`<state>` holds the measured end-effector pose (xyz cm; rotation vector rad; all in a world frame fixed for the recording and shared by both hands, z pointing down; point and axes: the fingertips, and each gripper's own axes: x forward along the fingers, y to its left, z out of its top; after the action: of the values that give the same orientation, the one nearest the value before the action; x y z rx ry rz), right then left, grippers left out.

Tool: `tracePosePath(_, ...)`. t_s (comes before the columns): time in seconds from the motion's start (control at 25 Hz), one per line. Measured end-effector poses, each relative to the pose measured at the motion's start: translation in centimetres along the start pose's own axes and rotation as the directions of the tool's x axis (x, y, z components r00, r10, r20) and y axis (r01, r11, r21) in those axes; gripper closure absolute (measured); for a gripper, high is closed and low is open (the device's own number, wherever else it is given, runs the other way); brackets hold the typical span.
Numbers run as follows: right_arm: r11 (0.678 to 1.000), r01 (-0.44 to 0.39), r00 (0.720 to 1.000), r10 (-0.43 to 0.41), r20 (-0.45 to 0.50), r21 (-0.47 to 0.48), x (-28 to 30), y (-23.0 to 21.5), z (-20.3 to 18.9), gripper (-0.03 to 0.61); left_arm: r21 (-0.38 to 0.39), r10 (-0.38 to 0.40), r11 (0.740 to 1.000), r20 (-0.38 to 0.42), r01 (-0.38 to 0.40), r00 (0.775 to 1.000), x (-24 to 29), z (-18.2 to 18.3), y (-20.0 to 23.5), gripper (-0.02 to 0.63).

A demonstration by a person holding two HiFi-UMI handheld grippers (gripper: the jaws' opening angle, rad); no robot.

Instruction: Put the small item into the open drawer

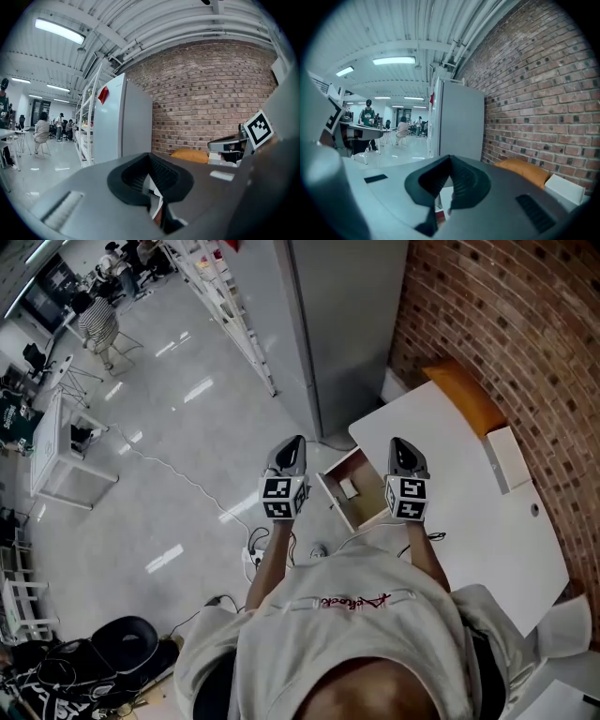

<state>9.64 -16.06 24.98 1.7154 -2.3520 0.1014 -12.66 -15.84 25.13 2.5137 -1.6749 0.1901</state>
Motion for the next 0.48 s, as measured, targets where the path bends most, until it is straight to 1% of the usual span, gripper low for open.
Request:
tracePosePath(0.24, 1.0, 0.0, 1.0, 0.0, -0.012, -0.002, 0.4, -0.5, -0.2, 0.566, 0.009, -0.009, 1.0, 0.001, 0.009, 1.0, 1.1, 0.4, -0.3, 0.607)
tracePosePath(0.48, 1.0, -0.003, 1.0, 0.003, -0.025, -0.005, 0.6, -0.5, -0.8, 0.566, 0.009, -0.015, 1.0, -0.008, 0.015, 1.0, 1.4, 0.0, -0.5, 0.607)
